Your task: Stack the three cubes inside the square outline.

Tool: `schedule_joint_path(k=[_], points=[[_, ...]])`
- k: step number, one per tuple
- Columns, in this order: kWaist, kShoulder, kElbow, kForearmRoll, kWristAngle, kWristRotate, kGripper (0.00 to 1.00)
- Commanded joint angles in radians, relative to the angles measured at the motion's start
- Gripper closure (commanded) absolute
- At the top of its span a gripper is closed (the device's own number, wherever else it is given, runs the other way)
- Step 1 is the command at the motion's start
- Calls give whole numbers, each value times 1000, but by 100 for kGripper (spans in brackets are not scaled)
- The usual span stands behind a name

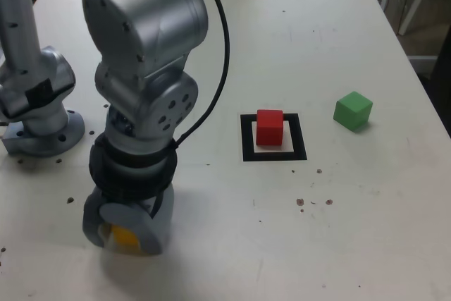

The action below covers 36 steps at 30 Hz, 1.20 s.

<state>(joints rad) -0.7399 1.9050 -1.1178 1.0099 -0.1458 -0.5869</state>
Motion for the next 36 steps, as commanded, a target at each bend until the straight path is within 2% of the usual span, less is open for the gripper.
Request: schedule_joint_path(k=[1,9,14,20,28,36], points=[[6,-19,-23,36,15,10,70],[66,-65,-176,271,89,69,70],[168,-70,-270,371,106,184,70],[283,-54,-344,403,121,295,70],[415,-11,-419,404,144,408,70],[518,34,-491,413,146,493,70]])
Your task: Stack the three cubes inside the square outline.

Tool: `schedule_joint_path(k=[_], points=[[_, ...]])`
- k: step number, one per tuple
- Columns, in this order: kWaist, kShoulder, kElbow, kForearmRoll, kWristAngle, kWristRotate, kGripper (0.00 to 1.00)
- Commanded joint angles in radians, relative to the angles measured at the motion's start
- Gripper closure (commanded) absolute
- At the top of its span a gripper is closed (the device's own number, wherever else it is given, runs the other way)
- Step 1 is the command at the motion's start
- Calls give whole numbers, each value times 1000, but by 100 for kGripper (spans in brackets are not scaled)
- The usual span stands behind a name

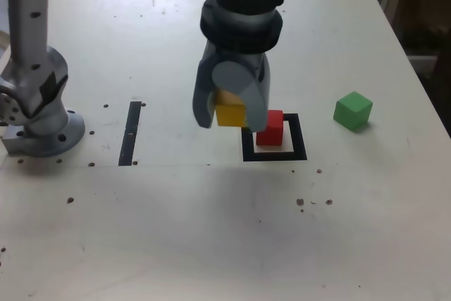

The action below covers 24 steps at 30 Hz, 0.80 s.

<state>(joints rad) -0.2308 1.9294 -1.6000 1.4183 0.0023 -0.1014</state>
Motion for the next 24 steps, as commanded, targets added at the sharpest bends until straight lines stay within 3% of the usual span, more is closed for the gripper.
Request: schedule_joint_path(k=[1,24], points=[[19,17,-15,4,-3,16,70],[144,130,-109,-2,-10,128,70]])
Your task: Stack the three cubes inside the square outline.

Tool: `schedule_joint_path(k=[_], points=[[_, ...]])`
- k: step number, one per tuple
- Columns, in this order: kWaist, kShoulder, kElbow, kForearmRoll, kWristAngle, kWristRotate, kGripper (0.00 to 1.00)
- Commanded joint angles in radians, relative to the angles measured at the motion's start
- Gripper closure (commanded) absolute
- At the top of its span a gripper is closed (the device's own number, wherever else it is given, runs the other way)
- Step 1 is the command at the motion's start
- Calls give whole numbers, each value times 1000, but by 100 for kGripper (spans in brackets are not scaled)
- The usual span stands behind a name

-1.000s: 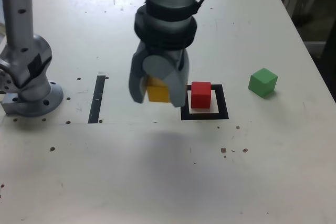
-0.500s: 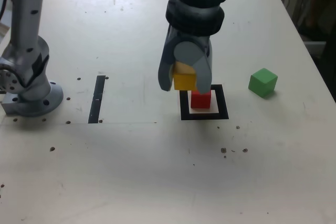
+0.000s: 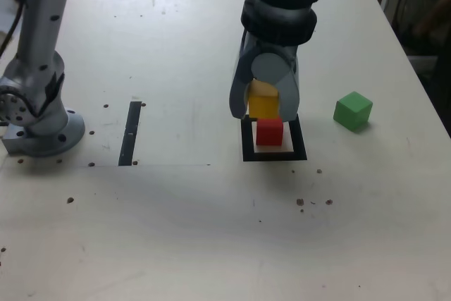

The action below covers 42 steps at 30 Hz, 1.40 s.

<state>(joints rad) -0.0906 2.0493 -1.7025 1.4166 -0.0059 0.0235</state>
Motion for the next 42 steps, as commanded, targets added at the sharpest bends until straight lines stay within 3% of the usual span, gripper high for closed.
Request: schedule_joint_path(k=[1,33,35,40,42], points=[[6,14,-9,-1,-1,4,70],[51,76,-3,-37,0,38,69],[51,77,1,-37,0,38,61],[51,77,12,-36,0,39,14],[52,77,15,-35,0,39,3]])
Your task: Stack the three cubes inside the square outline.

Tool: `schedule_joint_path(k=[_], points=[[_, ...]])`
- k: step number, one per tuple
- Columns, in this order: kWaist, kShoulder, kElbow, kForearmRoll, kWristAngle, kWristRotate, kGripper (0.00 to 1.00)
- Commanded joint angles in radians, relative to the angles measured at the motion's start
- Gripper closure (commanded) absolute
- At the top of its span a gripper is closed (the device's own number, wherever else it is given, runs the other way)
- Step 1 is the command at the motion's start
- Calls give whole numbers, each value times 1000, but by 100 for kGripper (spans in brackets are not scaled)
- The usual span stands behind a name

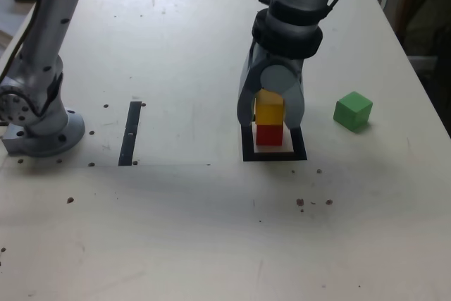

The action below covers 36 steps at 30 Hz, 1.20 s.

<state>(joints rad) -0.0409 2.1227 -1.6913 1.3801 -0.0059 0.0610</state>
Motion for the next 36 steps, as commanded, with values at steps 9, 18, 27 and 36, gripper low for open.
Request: schedule_joint_path(k=[9,18,27,36], points=[[4,-6,11,1,1,2,0],[18,-68,37,31,78,-14,0],[61,-112,-28,112,164,56,0],[107,-48,-206,146,172,226,0]])
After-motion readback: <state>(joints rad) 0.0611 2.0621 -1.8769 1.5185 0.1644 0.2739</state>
